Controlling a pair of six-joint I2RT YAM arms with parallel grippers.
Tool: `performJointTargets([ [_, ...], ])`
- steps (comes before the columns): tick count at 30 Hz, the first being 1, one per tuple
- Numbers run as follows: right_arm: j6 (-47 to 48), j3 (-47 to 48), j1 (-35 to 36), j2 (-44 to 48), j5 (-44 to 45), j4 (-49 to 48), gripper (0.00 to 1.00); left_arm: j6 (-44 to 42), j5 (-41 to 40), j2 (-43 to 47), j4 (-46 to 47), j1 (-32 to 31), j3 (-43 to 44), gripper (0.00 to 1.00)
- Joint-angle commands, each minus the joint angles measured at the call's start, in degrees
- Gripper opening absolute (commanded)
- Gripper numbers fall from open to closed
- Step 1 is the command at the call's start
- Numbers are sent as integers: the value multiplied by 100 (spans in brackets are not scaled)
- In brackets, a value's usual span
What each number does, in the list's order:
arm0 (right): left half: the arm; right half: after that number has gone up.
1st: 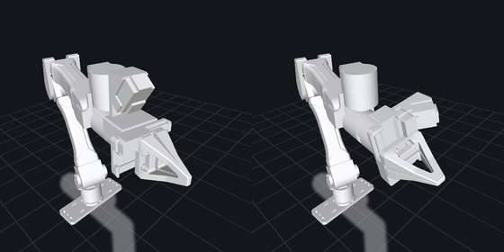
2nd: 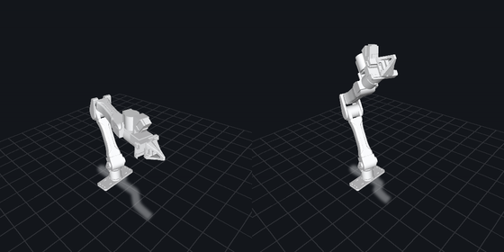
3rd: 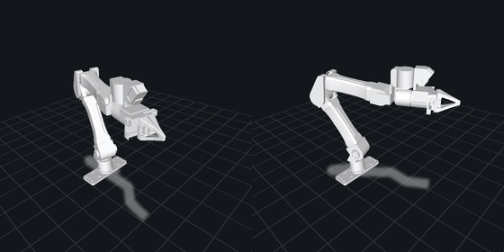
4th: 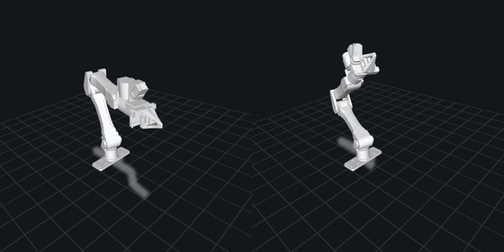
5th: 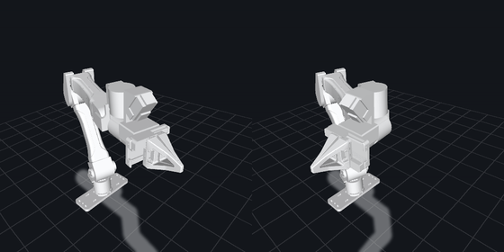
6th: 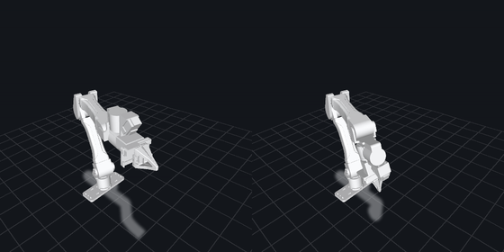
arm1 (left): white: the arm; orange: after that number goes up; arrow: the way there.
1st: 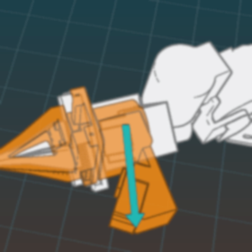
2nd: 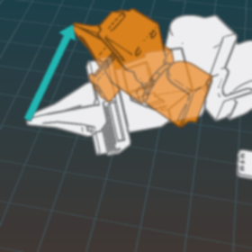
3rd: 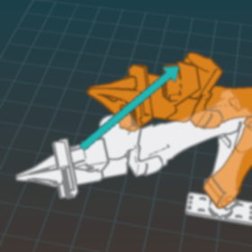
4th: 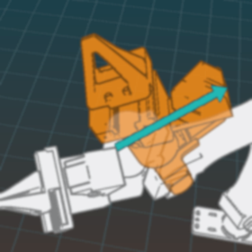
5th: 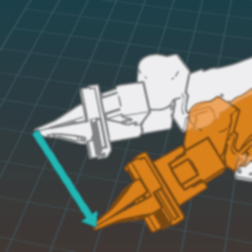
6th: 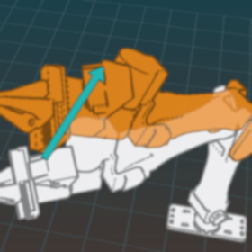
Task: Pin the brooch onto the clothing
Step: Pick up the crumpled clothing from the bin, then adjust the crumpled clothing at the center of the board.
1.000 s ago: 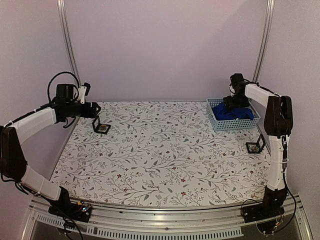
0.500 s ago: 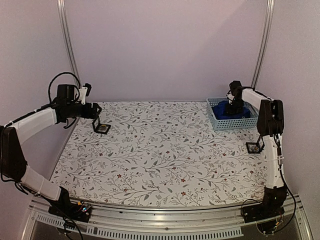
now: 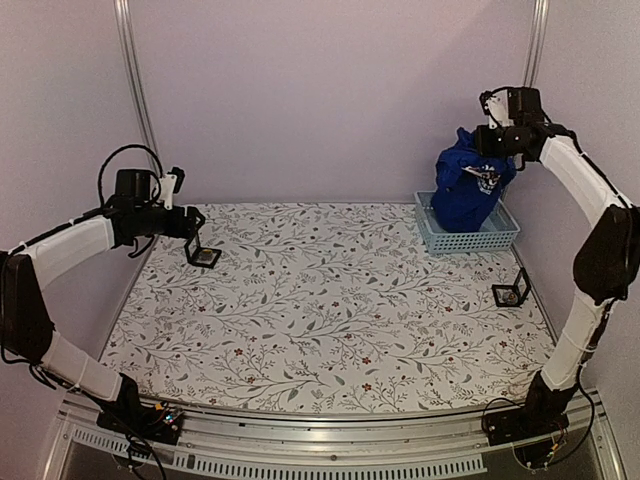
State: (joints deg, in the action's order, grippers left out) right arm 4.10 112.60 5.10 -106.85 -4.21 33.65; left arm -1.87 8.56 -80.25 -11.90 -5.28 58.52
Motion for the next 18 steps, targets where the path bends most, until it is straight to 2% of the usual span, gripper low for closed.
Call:
performJointTargets([
  [1,239,-1529,854,1345,-832,-856,0,2,22,167,-16,-74,-68,90],
  [5,74,-2923,1372,1949,-750,-810,0,1,12,210,-7,-85,-78,90],
  [11,-364,-4764,1617,2501,-830,-1268,0,2,40,220,1,-95,-70,90],
  [14,-606,-5125,1610,2406,30,-1284,0,2,69,199,1,-96,-69,90],
  [18,-601,-4897,1255,1370,664,-1308,0,-6,67,185,-13,-96,-69,90],
])
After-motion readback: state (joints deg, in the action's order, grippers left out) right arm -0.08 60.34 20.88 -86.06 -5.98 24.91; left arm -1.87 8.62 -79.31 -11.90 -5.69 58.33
